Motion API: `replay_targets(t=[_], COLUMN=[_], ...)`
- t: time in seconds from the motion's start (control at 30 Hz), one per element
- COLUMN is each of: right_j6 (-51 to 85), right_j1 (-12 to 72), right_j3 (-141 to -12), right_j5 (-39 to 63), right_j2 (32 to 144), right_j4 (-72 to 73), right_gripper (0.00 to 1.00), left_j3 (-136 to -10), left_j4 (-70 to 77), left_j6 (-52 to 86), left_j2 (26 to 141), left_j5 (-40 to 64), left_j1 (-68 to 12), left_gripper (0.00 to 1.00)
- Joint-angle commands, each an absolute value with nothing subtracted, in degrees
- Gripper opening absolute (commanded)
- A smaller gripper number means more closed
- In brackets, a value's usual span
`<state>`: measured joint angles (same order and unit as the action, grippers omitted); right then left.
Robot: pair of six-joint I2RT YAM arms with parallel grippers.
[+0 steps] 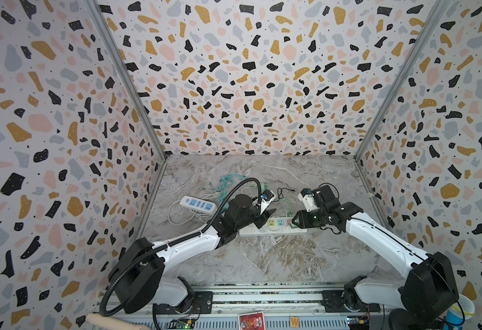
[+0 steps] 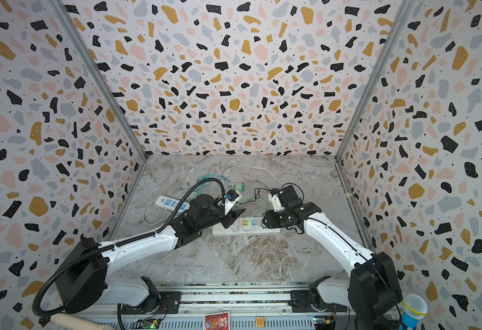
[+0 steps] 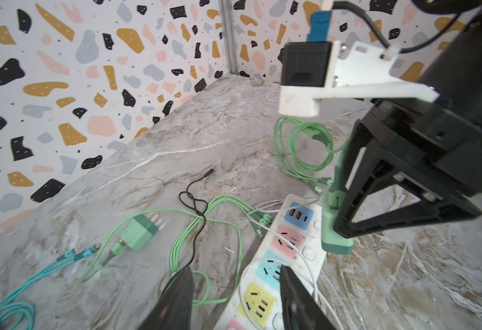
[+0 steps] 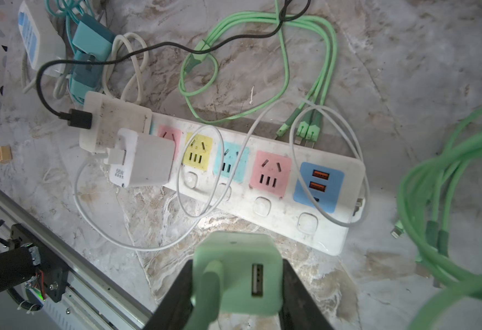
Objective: Insert plugs into power strip
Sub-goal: Insert the plug into the socket.
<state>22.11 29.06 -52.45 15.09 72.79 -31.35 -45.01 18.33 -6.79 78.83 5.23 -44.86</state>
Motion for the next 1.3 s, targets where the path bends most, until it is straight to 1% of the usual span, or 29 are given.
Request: replay_targets(t=[0.0,0.3,0.5,1.0,1.2,1.27], right_j6=[24.9,28.0,28.4,26.7,26.7,27.0], right_j1=[31.3,33.8,34.3,36.1,36.4,37.2], right_j3=[-52.2,-51.5,-50.5,-58.5,-59.7,-60.0], right_j5=[11.2,8.7,8.3,6.0,3.7,1.5], right_j2=[72.7,75.2,77.2,87.6,89.3,89.5], right_j4=[-29.5,-26.6,-24.6,-21.5,-20.8,-21.1], right_gripper=[0.18,0.18,0.18,0.18,0.18,0.17], left_j3=[-44.4,-43.5,-43.1,-41.6,-41.2,-41.1], left_j4=[17.5,17.1,16.9,16.8,17.2,17.2], left_j6=[-4.7,-3.5,-2.4,-2.5,-2.5,-2.5], left_j2=[77.9,75.2,74.1,71.2,71.0,71.1], left_j5=[0.9,-4.1,-4.6,-4.5,-4.2,-4.1], left_j1=[-45.1,-43.8,-42.2,-39.8,-39.2,-39.0], left_gripper=[0.49,0.48,0.48,0.48,0.48,0.48])
